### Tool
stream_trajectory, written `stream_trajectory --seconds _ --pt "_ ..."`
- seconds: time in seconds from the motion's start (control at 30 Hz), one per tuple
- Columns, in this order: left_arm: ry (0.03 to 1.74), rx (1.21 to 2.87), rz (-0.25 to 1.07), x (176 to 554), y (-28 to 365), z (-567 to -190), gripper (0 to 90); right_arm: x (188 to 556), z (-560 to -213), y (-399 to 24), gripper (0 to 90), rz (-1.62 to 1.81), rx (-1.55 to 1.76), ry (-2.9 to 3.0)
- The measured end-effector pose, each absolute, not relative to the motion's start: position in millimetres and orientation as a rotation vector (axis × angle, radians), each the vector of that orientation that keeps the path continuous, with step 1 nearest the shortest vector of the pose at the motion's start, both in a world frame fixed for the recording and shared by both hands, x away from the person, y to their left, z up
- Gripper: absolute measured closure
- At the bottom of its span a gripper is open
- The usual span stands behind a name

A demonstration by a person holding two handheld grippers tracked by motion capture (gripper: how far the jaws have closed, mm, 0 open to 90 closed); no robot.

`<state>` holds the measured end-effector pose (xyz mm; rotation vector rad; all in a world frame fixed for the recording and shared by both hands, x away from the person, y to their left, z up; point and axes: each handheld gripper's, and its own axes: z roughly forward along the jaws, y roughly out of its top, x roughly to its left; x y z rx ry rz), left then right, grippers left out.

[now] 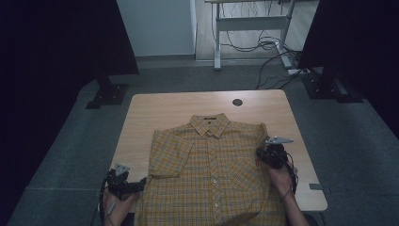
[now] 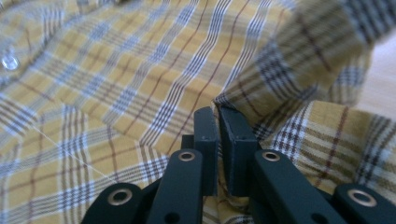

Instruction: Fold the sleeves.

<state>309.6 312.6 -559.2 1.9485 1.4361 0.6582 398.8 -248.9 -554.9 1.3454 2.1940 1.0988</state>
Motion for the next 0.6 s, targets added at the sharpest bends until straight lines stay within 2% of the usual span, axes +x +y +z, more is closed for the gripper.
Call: stream_trajectory --seconds 0.1,0.33,0.6 --pt "1.436 1.948 0.658 310 313 -559 0.0 400 -557 -246 83.2 1.091 1.343 2.206" --pt "1.436 1.949 0.658 310 313 -559 0.0 397 -552 -247 73.2 1.124 1.350 2.205" --pt "1.436 1.948 0.658 309 313 -559 0.0 388 -524 -245 63.7 1.171 1.288 2.177"
